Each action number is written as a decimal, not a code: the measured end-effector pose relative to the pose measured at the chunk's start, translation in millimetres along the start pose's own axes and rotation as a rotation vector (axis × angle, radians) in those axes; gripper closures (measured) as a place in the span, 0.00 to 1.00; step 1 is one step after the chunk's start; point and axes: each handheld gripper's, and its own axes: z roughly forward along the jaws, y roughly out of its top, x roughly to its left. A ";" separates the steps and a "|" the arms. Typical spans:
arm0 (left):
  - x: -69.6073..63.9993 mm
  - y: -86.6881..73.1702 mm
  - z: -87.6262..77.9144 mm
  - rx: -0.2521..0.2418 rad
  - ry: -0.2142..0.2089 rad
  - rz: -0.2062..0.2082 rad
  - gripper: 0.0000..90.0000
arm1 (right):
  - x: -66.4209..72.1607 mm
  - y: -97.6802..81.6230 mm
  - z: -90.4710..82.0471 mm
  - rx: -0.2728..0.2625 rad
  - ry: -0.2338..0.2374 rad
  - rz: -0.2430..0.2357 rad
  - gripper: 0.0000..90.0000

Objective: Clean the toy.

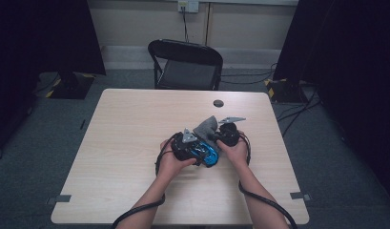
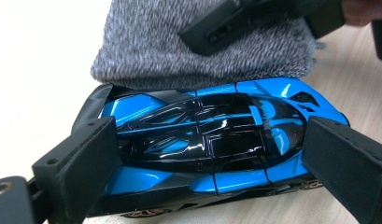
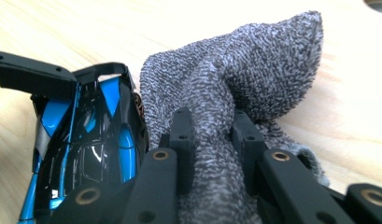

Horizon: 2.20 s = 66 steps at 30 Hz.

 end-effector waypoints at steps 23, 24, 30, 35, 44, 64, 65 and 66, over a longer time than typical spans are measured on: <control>1.0 1.3 0.2 0.011 0.016 -0.001 0.05 | 0.3 0.8 10.6 0.067 0.037 -0.048 0.82; 1.1 1.2 0.2 0.010 0.016 0.000 0.06 | -0.9 1.5 10.1 0.072 0.047 -0.048 0.82; 1.5 0.6 -0.5 0.008 0.020 0.003 0.07 | -5.2 0.8 7.0 0.084 0.073 -0.037 0.82; 1.4 0.3 -0.1 0.003 0.026 0.001 0.07 | -8.0 -1.0 1.5 0.100 0.085 -0.061 0.82; 2.2 0.4 -0.3 0.007 0.026 0.004 0.07 | -15.4 -12.3 -13.5 0.100 0.110 -0.060 0.82; 2.0 0.6 -0.3 0.007 0.023 0.004 0.07 | -21.7 -33.6 -40.6 0.092 0.110 -0.042 0.82; 2.1 0.7 -0.3 0.007 0.023 0.006 0.07 | -22.1 -34.8 -42.7 0.095 0.110 -0.042 0.82; 2.0 0.8 -0.2 0.009 0.022 0.003 0.07 | -22.3 -35.6 -44.1 0.096 0.109 -0.043 0.82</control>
